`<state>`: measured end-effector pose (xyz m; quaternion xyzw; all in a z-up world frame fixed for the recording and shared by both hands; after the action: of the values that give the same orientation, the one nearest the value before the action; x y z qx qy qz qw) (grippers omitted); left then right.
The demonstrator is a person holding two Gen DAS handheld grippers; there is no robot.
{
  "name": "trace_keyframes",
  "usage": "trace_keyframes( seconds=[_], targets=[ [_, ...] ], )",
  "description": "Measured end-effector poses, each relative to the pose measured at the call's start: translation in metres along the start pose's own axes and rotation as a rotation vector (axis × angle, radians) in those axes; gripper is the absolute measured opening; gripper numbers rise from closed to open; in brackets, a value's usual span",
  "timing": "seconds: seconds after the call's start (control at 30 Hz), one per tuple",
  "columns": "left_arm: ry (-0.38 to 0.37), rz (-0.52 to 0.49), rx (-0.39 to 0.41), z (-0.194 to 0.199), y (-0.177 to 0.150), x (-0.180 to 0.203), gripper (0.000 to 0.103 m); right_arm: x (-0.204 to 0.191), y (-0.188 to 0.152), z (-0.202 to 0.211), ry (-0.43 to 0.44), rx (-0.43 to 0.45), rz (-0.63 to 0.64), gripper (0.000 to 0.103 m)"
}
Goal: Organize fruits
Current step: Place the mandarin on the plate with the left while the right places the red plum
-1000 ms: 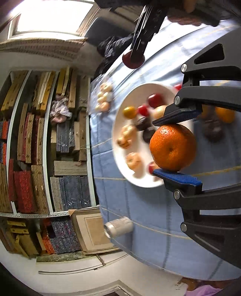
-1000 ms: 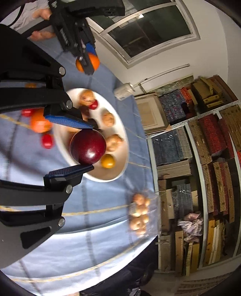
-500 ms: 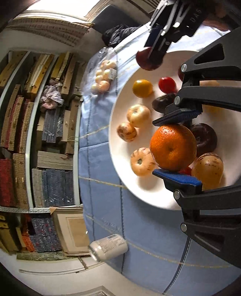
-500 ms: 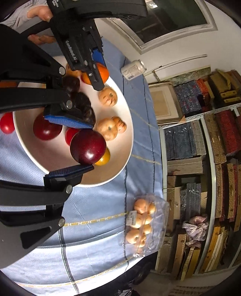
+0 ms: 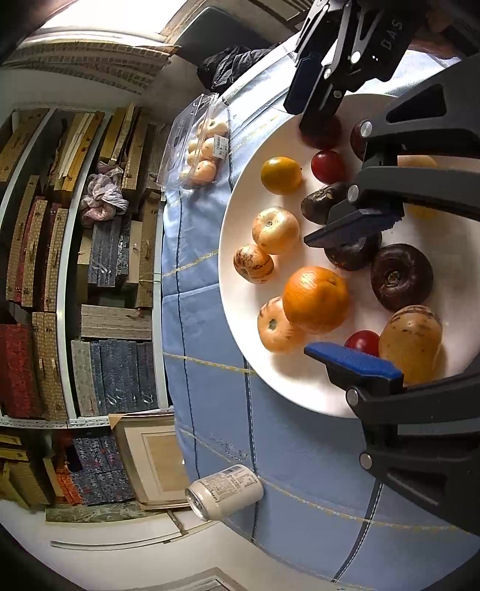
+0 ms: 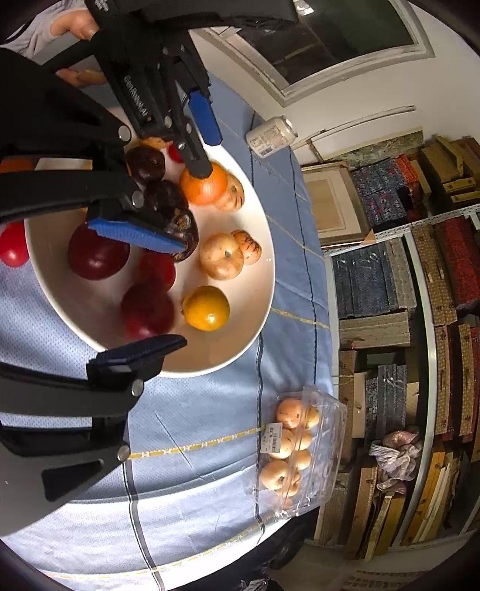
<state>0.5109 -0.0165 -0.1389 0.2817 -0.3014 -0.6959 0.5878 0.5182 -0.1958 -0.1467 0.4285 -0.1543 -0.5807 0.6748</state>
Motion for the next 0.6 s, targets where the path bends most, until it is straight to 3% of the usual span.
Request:
trace_keyframes(
  seconds=[0.4, 0.6],
  targets=[
    [0.052, -0.036, 0.067, 0.018, 0.005, 0.008, 0.064, -0.017, 0.01, 0.025, 0.03, 0.05, 0.02, 0.049],
    [0.061, -0.055, 0.098, 0.043, 0.005, 0.016, 0.066, -0.032, 0.008, 0.06, 0.063, 0.107, 0.027, 0.055]
  ],
)
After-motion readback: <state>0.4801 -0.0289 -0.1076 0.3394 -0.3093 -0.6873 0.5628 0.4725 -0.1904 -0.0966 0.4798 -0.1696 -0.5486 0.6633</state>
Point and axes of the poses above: each gripper's, at about its wrist camera, not at the fingertips, and z roughly against the way its jaws point, x to its right, y to its top, the point moved 4 cm from there along -z, roughly the way its jaws point, and after that the axes turned 5 degrees about y, right-handed, at the moved point
